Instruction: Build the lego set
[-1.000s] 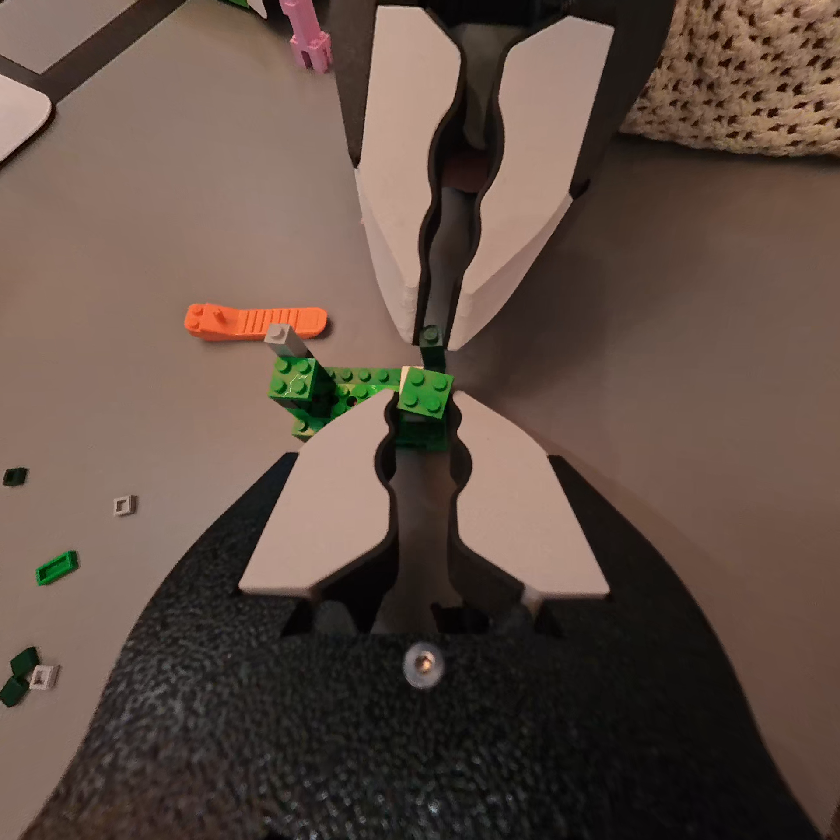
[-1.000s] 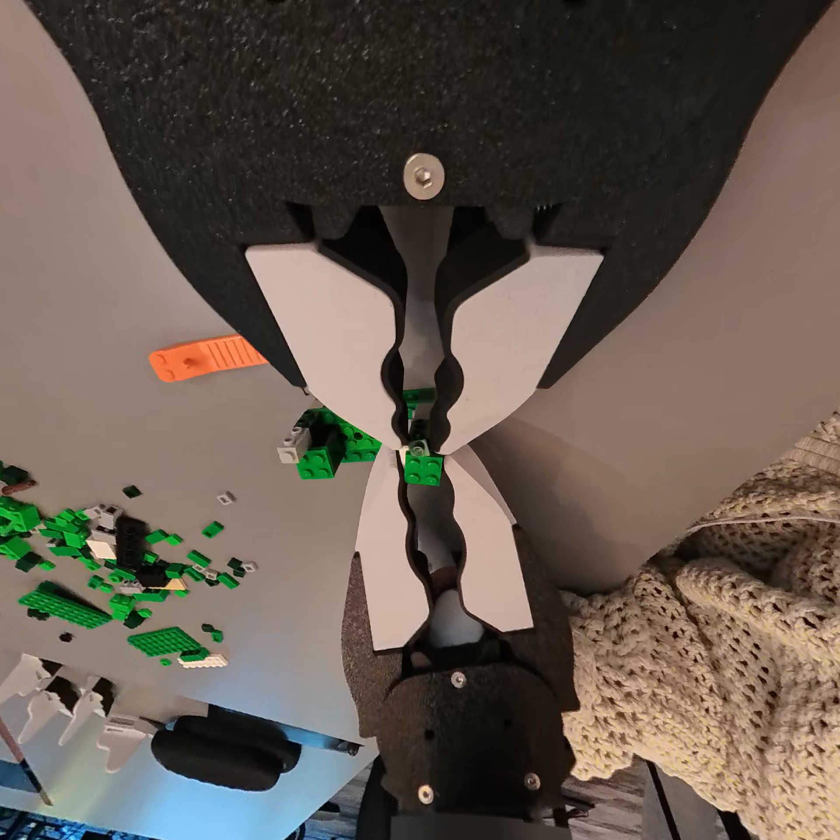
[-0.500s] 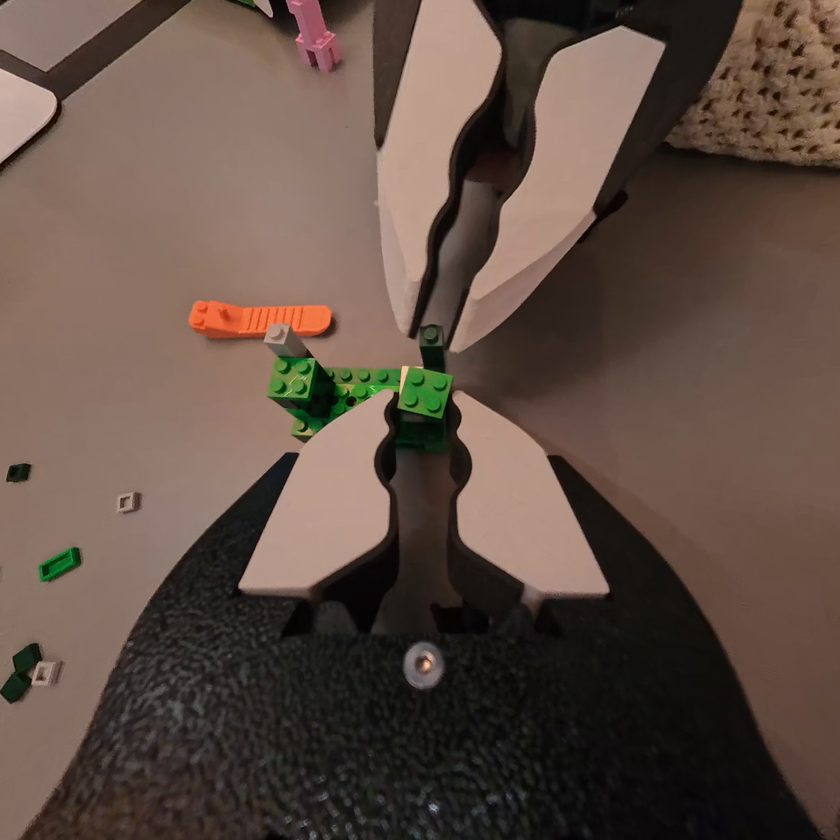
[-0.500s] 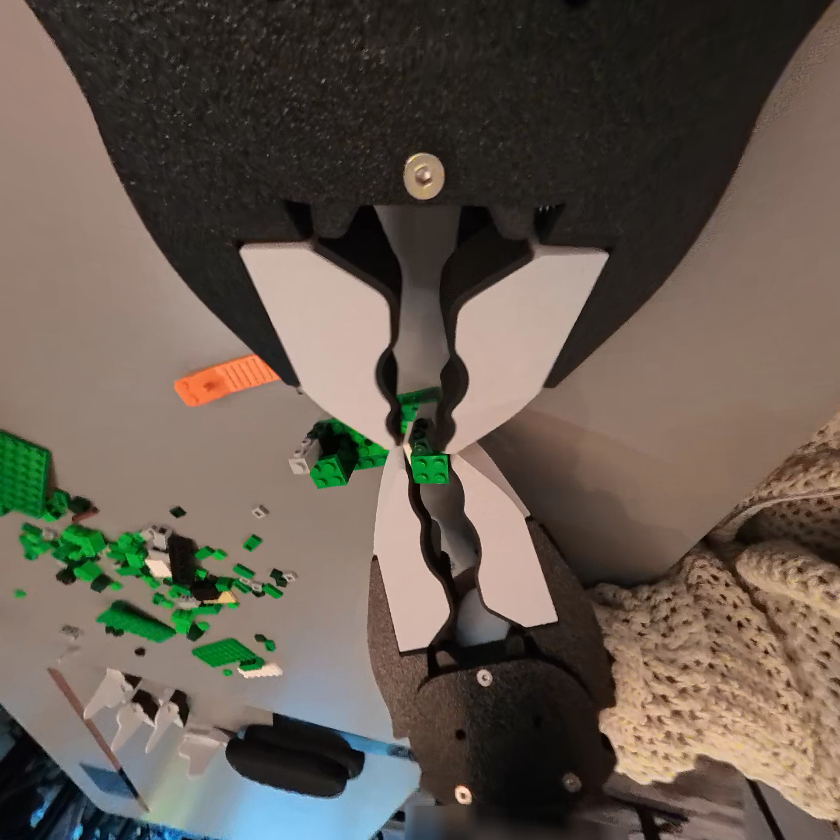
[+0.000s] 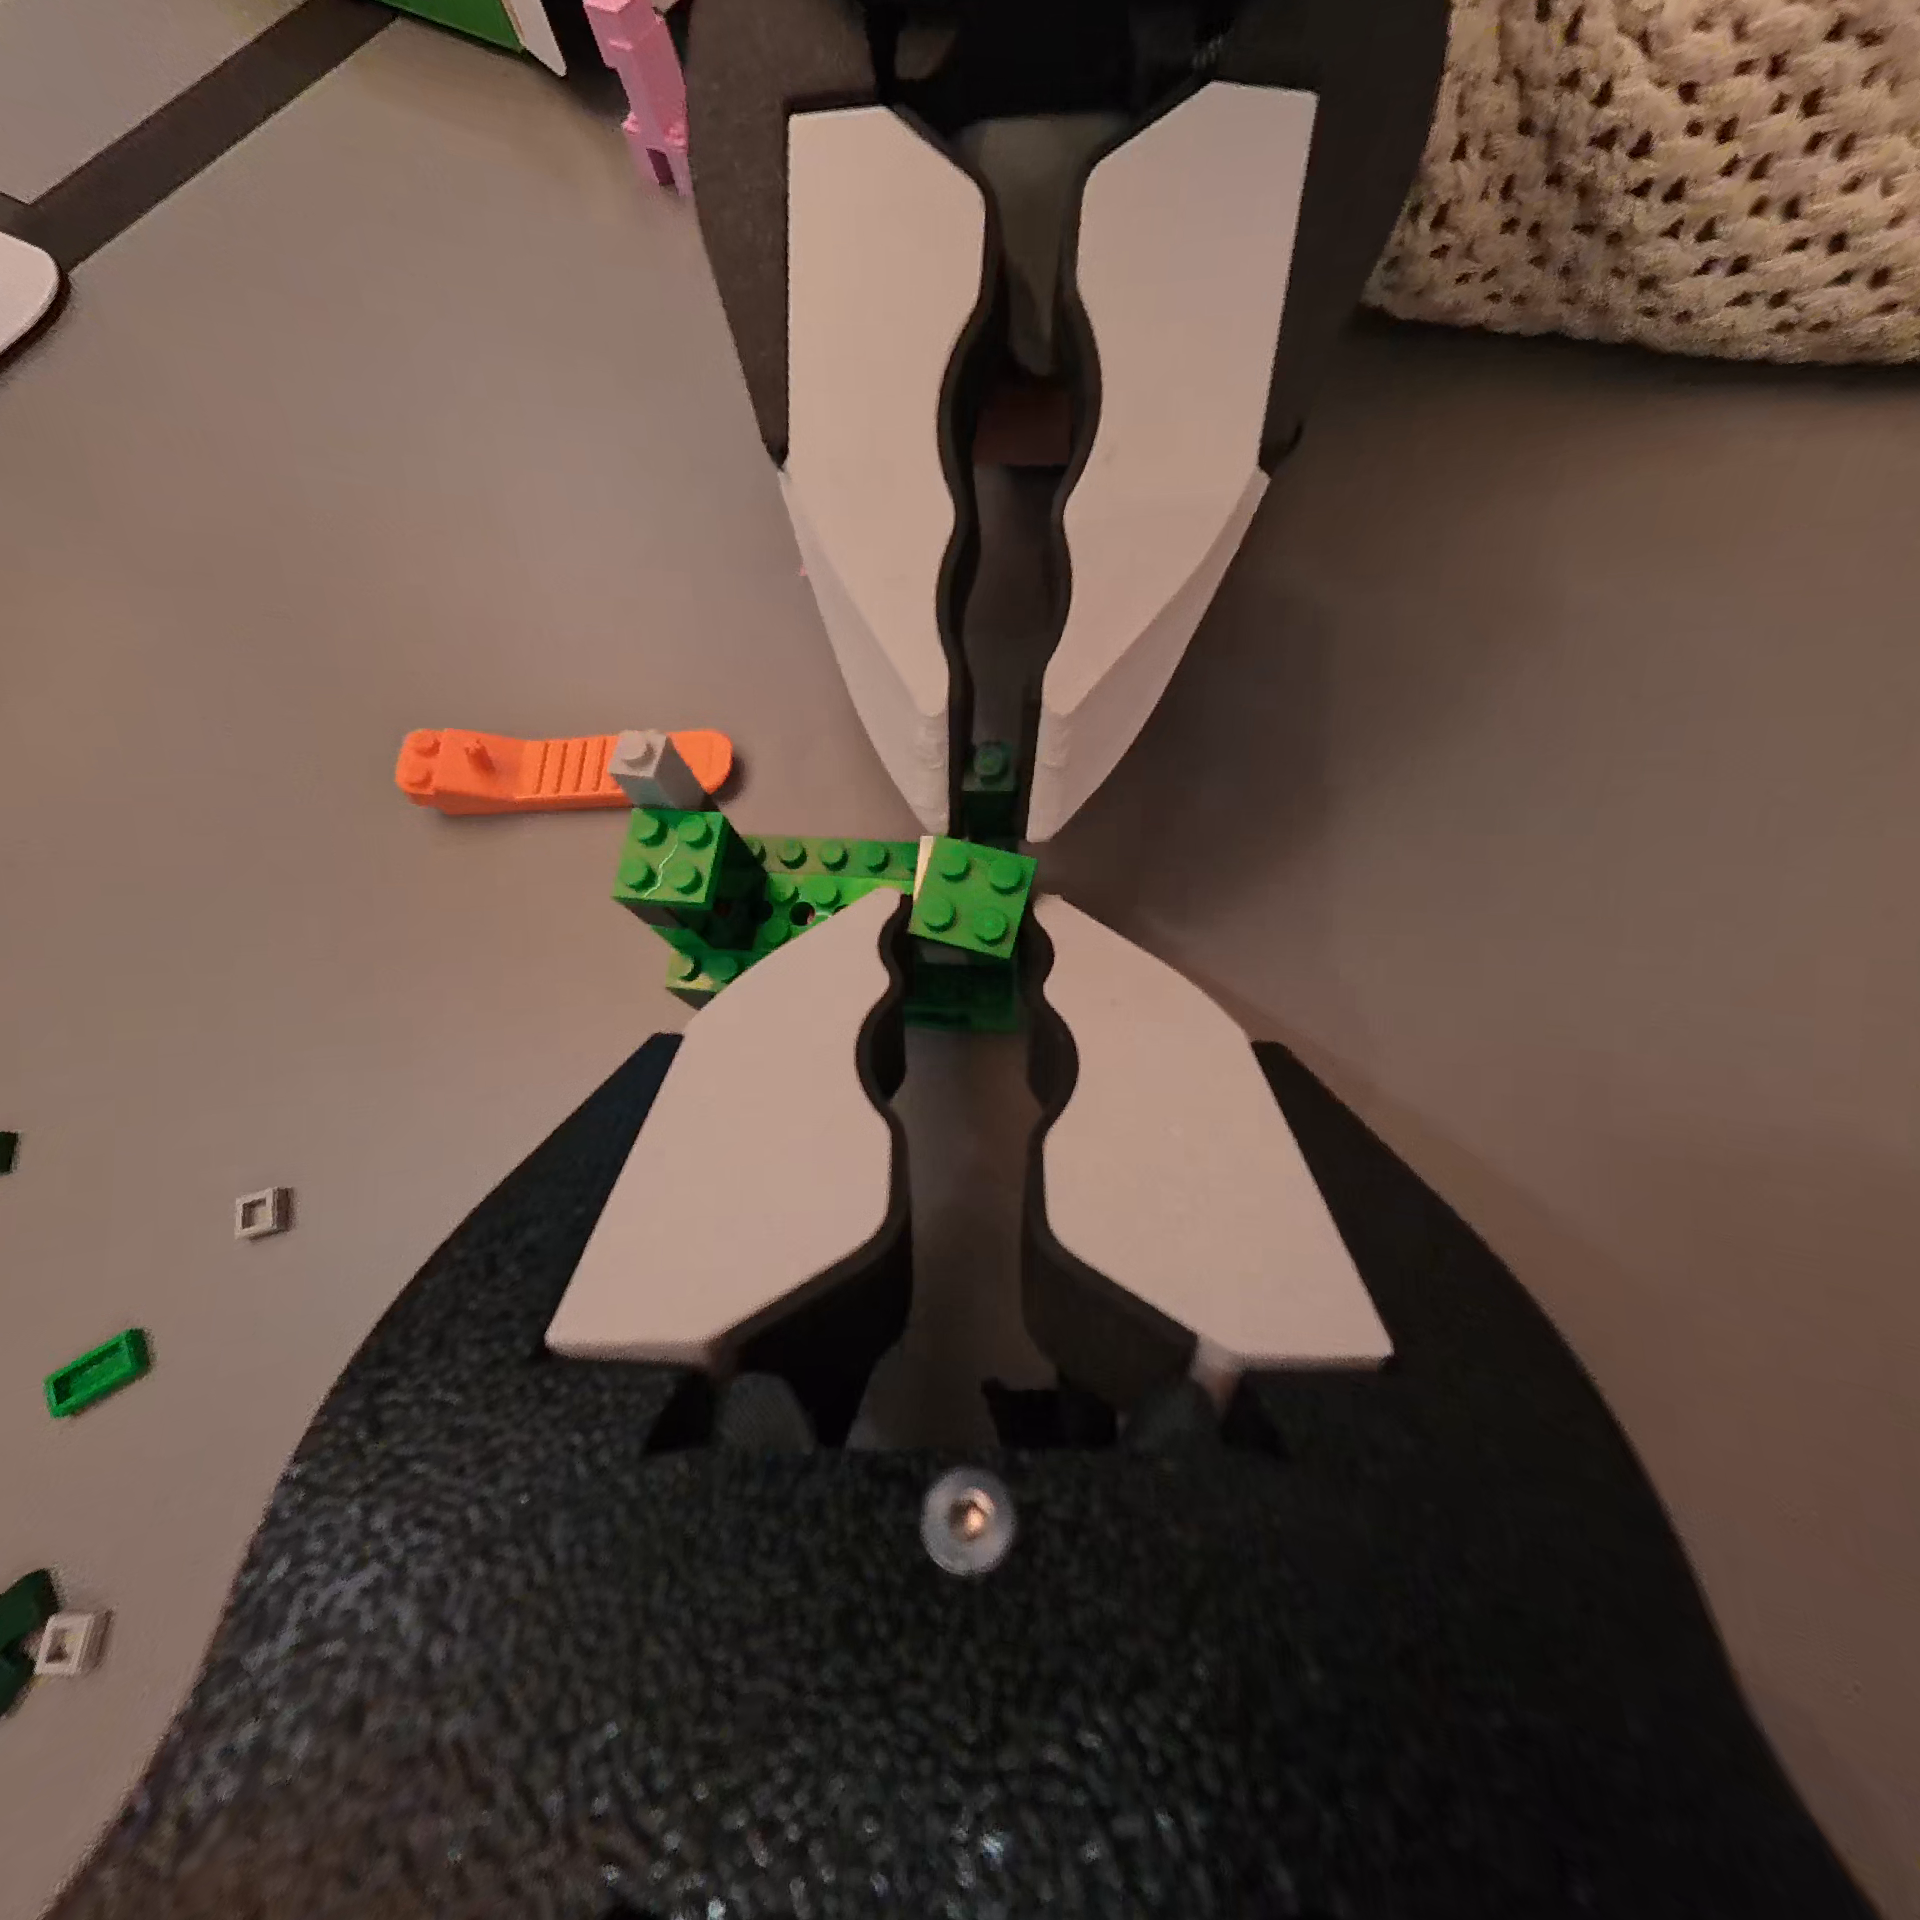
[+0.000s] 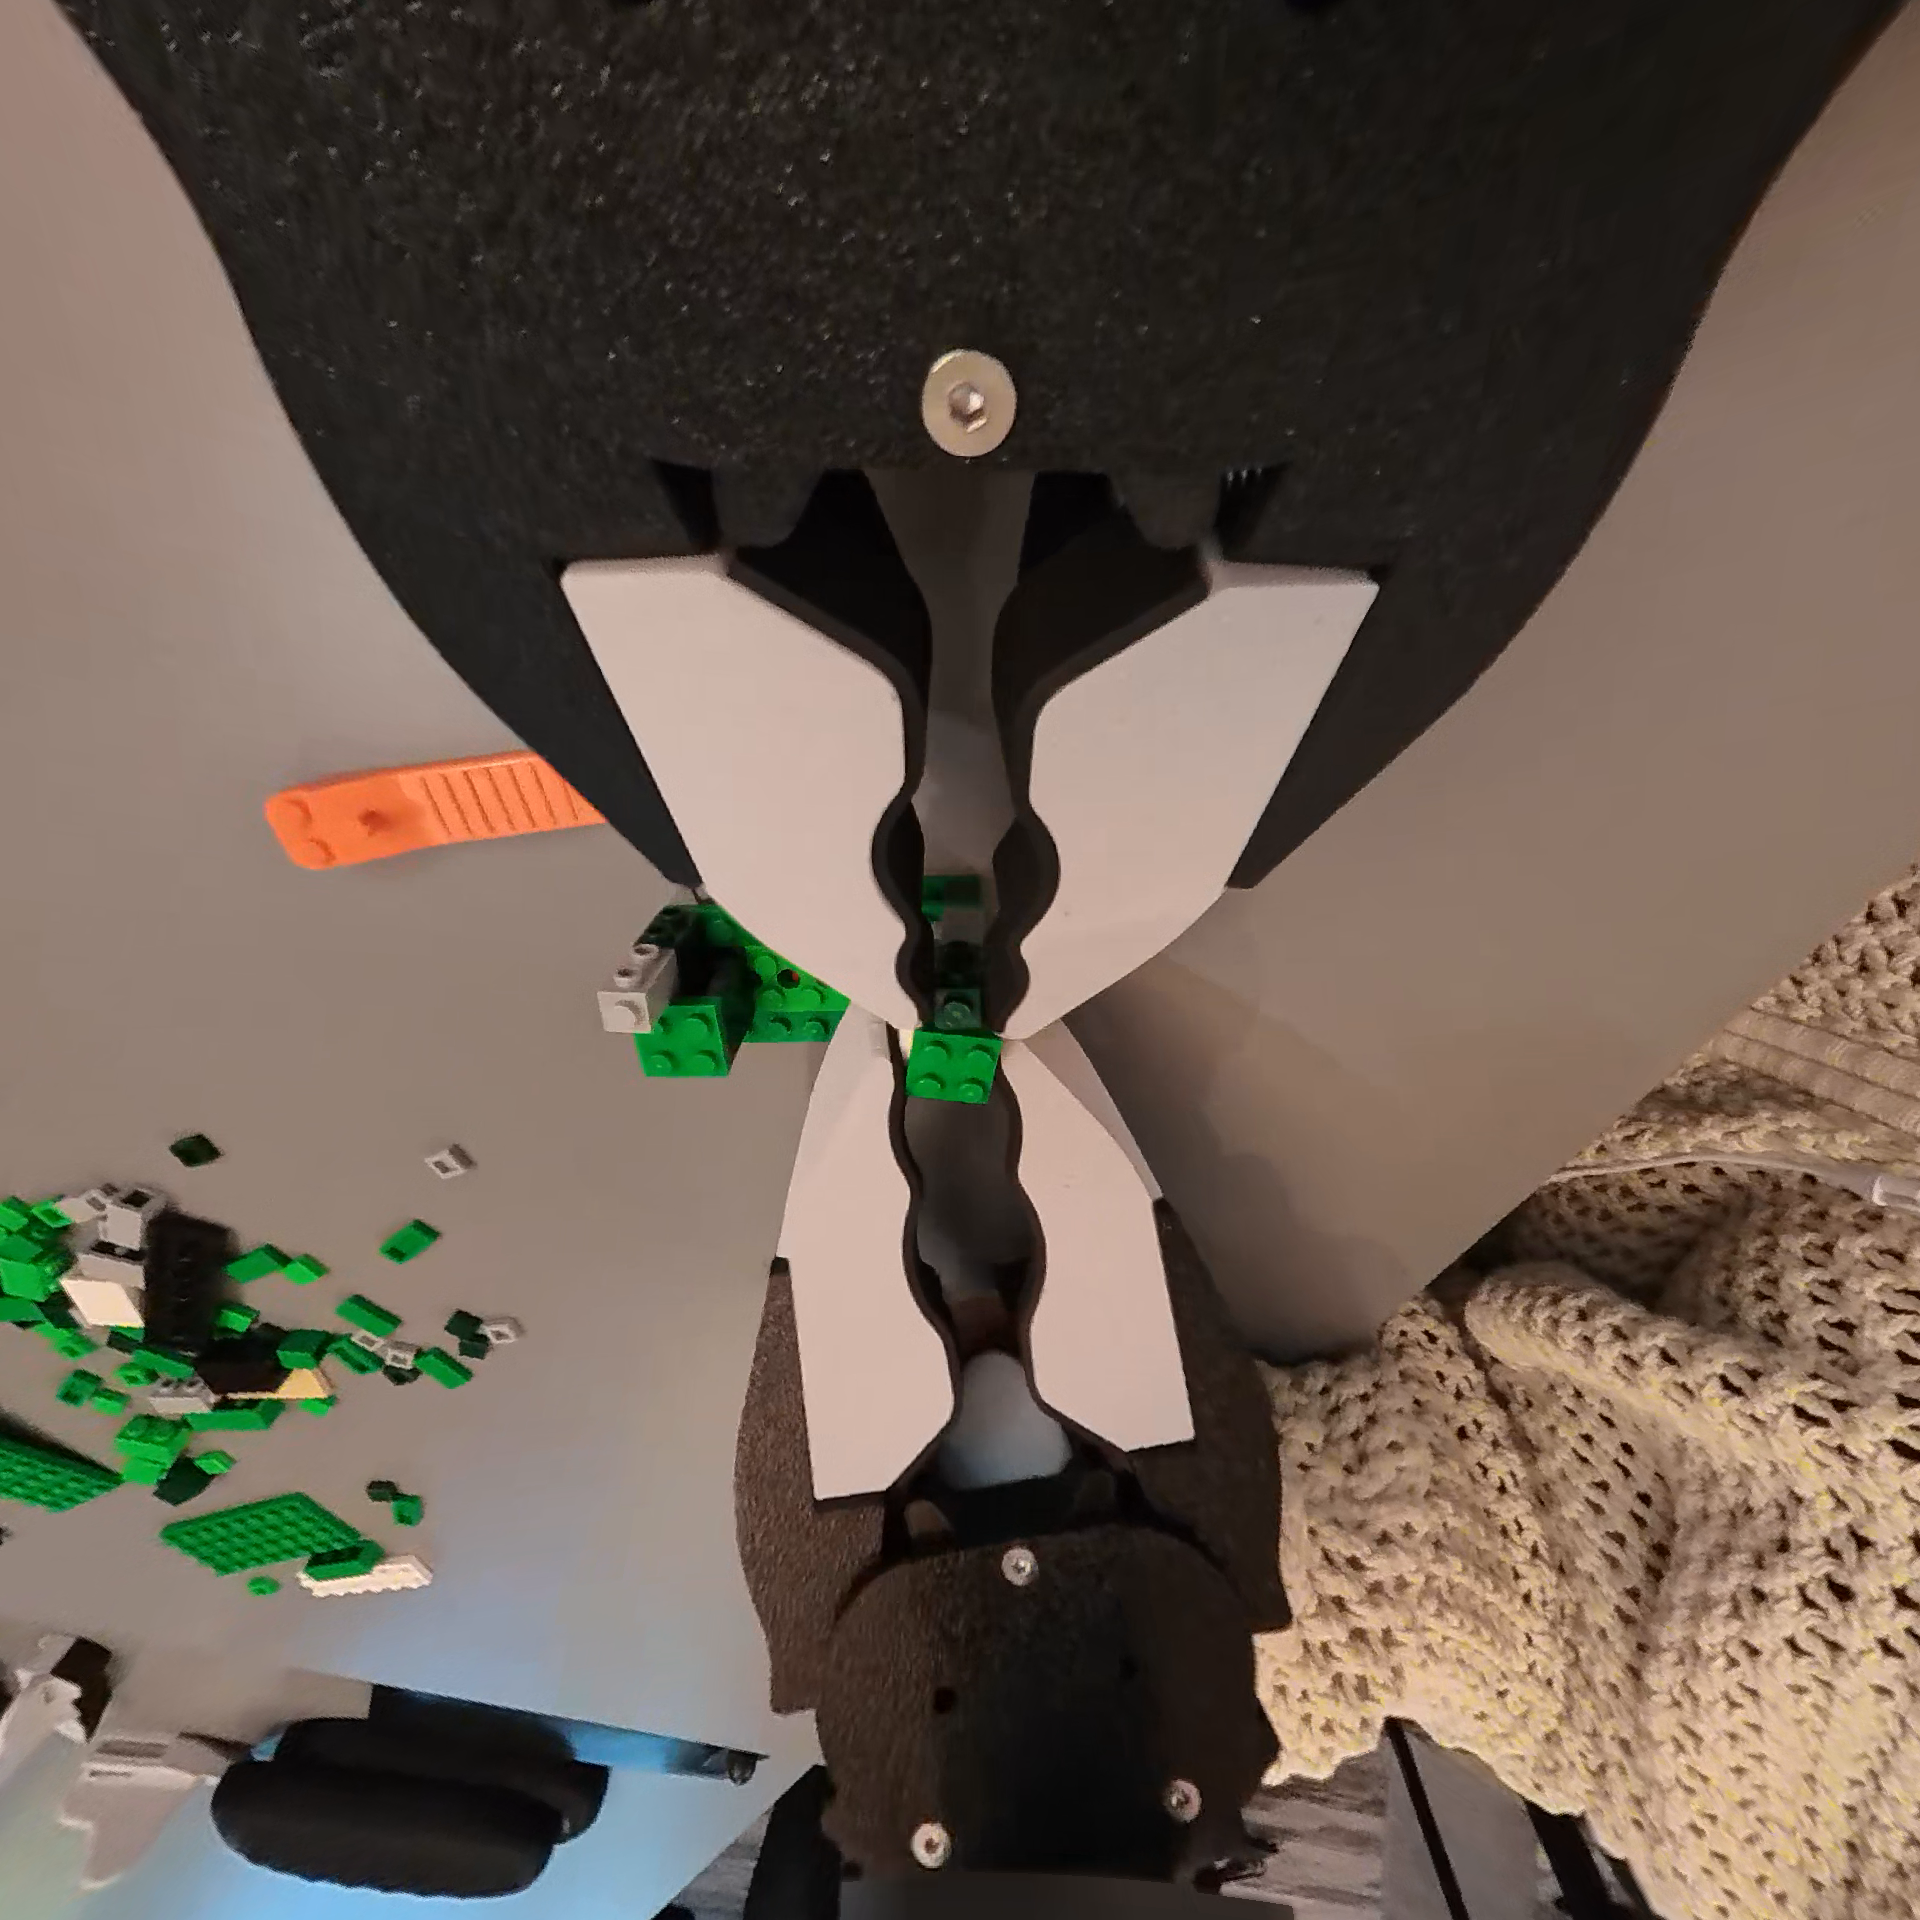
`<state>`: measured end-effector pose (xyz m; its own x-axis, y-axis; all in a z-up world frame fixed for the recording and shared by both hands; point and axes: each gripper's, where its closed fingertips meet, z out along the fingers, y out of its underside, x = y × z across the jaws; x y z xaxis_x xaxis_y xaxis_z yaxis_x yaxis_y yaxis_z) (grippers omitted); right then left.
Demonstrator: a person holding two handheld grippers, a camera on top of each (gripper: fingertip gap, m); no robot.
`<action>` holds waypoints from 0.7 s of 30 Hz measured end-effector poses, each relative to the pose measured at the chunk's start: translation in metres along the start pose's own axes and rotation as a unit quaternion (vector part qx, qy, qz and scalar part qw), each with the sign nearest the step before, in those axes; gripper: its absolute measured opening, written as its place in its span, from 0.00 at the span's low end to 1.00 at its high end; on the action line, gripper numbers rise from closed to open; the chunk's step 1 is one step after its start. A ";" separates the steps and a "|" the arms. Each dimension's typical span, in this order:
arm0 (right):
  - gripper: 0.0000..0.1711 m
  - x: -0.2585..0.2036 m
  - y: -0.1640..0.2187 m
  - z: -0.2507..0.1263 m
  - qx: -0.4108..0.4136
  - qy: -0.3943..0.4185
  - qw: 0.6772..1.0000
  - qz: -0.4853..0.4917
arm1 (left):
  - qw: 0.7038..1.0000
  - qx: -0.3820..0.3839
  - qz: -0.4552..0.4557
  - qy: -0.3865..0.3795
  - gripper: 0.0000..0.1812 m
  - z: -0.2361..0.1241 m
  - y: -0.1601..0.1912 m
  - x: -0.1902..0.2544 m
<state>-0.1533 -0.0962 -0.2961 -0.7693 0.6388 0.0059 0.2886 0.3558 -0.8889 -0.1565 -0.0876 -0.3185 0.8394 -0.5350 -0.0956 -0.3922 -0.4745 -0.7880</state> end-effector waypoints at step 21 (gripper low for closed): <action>0.12 0.004 0.002 -0.013 0.013 0.041 0.999 -0.004 | 0.999 0.046 -0.003 -0.011 0.21 -0.012 0.000 -0.002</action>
<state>-0.1478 -0.0841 -0.2919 -0.7224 0.6896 0.0503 0.2656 0.3440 -0.9006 -0.1628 -0.0951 -0.3114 0.8499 -0.5168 -0.1029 -0.3516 -0.4108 -0.8412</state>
